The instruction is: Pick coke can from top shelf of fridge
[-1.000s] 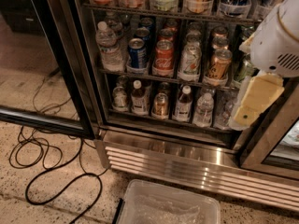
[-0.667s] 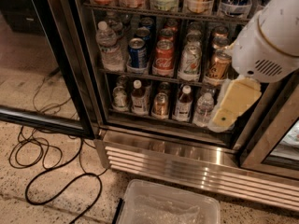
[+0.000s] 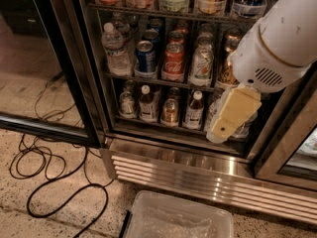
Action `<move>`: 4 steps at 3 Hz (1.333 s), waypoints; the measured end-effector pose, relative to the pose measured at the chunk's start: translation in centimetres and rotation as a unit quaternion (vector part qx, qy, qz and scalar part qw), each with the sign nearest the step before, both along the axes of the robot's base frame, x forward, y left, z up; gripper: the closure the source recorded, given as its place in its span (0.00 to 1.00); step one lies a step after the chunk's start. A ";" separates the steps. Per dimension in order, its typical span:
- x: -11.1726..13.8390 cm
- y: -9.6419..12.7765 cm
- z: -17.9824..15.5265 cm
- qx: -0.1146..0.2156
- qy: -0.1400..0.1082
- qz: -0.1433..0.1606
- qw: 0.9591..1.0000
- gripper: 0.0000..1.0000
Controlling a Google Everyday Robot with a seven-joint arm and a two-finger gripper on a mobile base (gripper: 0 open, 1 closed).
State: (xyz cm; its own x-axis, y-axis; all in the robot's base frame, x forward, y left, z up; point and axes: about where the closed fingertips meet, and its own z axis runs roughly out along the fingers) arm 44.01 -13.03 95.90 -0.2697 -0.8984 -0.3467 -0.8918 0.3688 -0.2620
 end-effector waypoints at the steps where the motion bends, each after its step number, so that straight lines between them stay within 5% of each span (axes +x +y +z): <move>1: 0.0 0.8 -0.5 0.016 -0.003 0.003 1.000 0.00; 2: 0.3 3.6 -4.2 0.064 0.011 -0.018 0.998 0.00; 4: 5.3 7.4 -8.8 0.131 -0.014 -0.077 0.988 0.00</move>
Offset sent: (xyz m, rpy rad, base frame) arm 0.0405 0.0805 -0.0964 0.3133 -0.0392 -0.1308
